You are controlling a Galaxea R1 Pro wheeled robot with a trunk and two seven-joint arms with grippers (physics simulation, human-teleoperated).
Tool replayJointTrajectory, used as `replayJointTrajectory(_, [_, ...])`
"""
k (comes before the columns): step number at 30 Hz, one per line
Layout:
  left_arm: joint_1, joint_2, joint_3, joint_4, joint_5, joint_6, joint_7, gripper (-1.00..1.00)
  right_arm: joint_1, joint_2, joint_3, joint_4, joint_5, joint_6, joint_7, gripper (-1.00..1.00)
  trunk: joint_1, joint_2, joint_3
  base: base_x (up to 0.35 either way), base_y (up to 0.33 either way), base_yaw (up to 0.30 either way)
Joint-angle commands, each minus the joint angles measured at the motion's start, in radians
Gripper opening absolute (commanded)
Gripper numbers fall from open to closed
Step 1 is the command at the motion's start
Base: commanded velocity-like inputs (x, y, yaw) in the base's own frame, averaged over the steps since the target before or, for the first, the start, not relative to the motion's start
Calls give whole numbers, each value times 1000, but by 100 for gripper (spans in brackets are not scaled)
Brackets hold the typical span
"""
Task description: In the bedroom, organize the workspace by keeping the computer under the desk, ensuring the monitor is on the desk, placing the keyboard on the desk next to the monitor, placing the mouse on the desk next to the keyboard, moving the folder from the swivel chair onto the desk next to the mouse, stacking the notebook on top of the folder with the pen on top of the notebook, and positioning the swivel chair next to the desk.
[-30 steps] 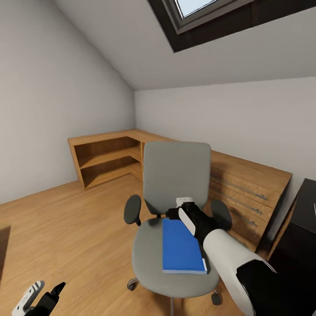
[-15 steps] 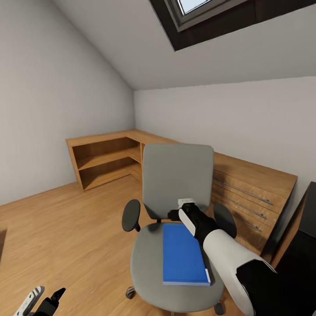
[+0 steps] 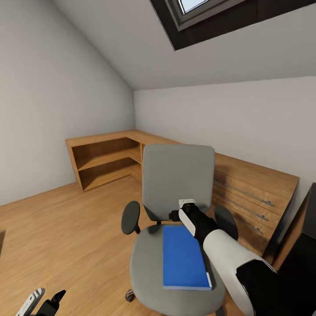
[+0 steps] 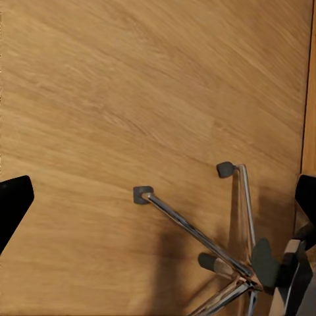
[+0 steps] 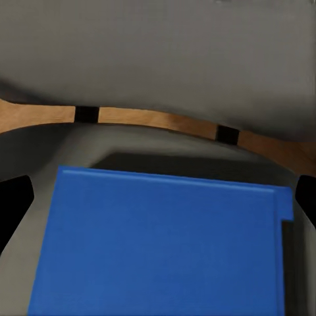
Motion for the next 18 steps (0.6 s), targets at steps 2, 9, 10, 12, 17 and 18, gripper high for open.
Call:
replayJointTrajectory(2, [0,2,6,11,14,5,9,100,-1,0,5,0,-11,3,-9,100,0,0,-1,63,0,0])
replayJointTrajectory(9, [0,-3,42,36,26,12,2,100,-1,0,5,0,-11,3,-9,100,12,-21,-10,18,0,0])
replayJointTrajectory(10, [0,-3,45,36,28,14,1,100,-1,0,5,0,-11,3,-9,100,15,-28,-13,4,0,0])
replayJointTrajectory(12, [0,-3,47,36,28,15,-1,100,-1,0,5,0,-11,3,-9,100,23,-42,-20,3,0,0])
replayJointTrajectory(17, [0,-3,49,35,29,17,-2,100,-1,0,5,0,-12,3,-9,100,42,-77,-35,1,0,0])
replayJointTrajectory(18, [0,-3,49,35,29,18,-2,100,-1,0,5,0,-12,3,-10,100,46,-84,-38,0,0,0])
